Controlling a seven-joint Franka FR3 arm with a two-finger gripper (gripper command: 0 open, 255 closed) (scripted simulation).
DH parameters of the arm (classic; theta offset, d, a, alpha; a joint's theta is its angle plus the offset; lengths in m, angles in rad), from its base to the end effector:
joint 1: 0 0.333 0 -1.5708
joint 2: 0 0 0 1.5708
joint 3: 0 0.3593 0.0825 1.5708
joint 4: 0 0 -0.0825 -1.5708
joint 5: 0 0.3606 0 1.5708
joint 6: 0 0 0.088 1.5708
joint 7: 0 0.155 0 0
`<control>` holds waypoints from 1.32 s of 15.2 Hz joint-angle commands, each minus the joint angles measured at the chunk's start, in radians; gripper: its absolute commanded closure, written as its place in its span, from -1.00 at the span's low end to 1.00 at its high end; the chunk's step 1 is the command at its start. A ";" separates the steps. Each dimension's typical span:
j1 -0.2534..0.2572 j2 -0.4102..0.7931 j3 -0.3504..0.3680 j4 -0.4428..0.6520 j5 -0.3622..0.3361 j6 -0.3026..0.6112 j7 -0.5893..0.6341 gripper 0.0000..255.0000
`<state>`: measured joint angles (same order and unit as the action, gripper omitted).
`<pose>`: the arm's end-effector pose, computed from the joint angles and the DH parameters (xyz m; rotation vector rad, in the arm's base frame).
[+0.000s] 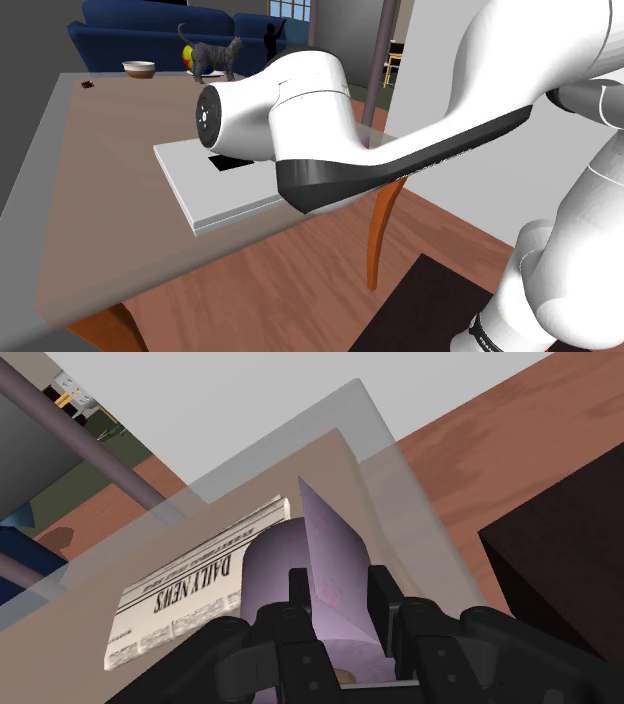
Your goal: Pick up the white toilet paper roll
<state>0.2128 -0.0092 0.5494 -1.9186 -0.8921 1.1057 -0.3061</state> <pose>0.3977 0.1895 0.5427 1.7589 0.9623 -0.5956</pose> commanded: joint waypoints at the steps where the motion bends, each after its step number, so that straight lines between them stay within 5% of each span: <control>1: -0.003 0.007 -0.003 -0.007 0.004 0.013 0.001 1.00; 20: 0.003 -0.017 0.004 0.151 -0.056 -0.103 -0.155 1.00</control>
